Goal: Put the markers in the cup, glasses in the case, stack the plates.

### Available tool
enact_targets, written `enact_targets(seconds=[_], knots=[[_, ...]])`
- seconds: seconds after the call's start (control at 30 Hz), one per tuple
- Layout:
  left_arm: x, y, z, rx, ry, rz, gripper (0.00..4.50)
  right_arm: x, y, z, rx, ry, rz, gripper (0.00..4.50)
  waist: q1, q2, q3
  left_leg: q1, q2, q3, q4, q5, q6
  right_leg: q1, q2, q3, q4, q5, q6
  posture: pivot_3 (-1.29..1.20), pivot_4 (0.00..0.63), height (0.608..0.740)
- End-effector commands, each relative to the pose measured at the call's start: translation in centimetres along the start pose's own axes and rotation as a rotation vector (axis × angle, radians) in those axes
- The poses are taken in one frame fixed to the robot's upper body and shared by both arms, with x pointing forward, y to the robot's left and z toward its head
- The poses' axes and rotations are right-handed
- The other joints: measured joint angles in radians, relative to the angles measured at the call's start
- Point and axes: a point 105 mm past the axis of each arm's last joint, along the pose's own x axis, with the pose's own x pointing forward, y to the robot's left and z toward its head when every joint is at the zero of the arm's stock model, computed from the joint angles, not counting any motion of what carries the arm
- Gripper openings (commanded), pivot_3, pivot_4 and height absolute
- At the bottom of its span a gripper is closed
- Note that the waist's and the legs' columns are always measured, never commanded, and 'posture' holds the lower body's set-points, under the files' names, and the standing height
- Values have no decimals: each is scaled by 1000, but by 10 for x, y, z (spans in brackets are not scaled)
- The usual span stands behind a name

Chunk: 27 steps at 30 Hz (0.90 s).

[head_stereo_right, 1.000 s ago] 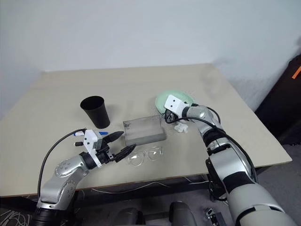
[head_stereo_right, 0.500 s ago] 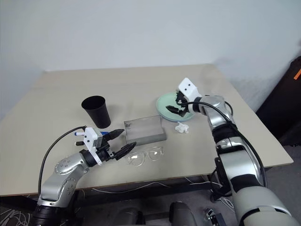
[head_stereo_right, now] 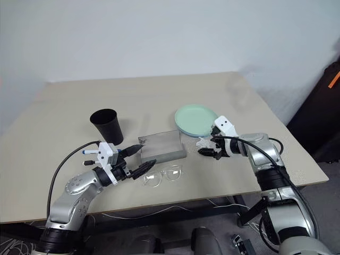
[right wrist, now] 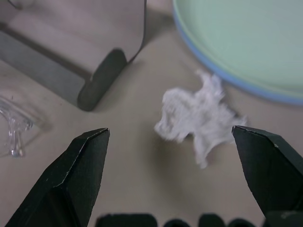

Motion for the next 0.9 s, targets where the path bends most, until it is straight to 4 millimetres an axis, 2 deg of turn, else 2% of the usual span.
enact_targets(seconds=[0.03,0.33,0.37,0.43,0.8,0.9], knots=[[5,0,14,45,-44,-13,4500,9,-6,9,1,-35,-68,4485,0,0,0,0,0,0,0,0,0,0,0,0,0,0,0,0,0,720],[2,2,15,54,-41,-3,4500,27,-20,11,19,-56,-161,4485,0,0,0,-1,-1,1,1,0,0,1,0,0,0,0,0,0,0,720],[2,2,15,53,-40,-1,4500,27,-23,11,20,-61,-178,4319,0,0,0,-1,-1,1,1,0,0,1,0,0,0,0,0,0,0,720],[1,1,14,53,-40,1,4500,26,-26,12,19,-63,-188,3940,0,0,0,-1,-1,1,1,0,0,0,0,0,0,0,1,0,0,720],[1,2,14,51,-37,1,4500,10,-19,25,-61,-96,-118,154,0,0,0,-1,-1,0,1,0,0,1,0,0,0,0,0,0,0,720],[1,2,14,52,-35,-1,4500,2,-16,41,-105,-145,-87,69,0,0,0,-1,-1,0,1,0,0,0,0,0,0,0,0,0,0,720]])
